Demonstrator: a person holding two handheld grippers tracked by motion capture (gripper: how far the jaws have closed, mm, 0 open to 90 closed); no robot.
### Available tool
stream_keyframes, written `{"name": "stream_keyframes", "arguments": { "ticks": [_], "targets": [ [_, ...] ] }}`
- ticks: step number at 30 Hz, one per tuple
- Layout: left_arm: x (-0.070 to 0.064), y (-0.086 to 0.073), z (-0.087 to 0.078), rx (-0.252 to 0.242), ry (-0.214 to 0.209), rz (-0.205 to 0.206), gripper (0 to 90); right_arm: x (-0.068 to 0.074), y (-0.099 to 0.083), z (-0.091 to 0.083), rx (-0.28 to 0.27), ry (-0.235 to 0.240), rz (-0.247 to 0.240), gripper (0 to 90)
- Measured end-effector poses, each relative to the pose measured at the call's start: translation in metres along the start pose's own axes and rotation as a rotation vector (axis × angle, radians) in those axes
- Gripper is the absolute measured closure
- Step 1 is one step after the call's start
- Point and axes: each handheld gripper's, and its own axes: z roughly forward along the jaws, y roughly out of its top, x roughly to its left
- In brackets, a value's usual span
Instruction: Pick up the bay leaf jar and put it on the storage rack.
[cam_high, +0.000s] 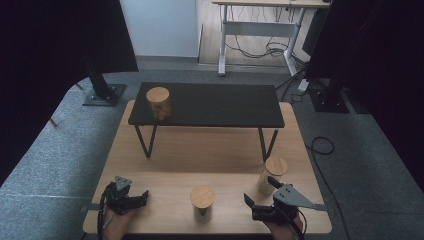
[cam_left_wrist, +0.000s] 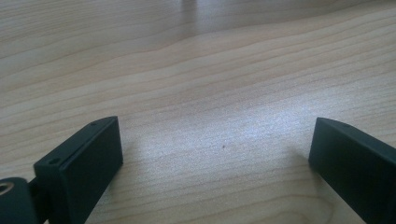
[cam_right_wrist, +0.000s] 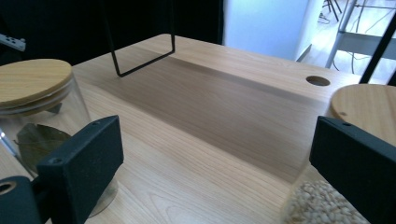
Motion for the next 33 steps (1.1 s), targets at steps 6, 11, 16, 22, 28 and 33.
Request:
{"name": "stream_keyframes", "arguments": {
  "ticks": [6,11,16,22,28,33],
  "targets": [
    [0.000,0.000,0.000,0.003,0.001,0.003,2.6,0.005,0.001,0.001,-0.006,0.022,-0.002,2.5],
    [0.000,0.000,0.000,0.002,0.001,0.003,2.6,0.010,0.001,0.002,-0.009,0.038,-0.004,2.4],
    [0.000,0.000,0.000,0.003,0.000,0.003,2.6,0.014,0.002,0.004,-0.010,0.054,-0.011,2.4],
    [0.000,0.000,0.000,0.003,0.001,0.003,2.6,0.021,0.003,0.006,-0.014,0.077,-0.021,2.4],
    [0.000,0.000,0.000,0.002,0.000,0.003,2.6,0.029,0.005,0.010,-0.019,0.103,-0.030,2.3],
    [0.000,0.000,0.000,0.003,0.000,0.003,2.6,0.035,0.006,0.013,-0.023,0.120,-0.038,2.2]
  ]
}}
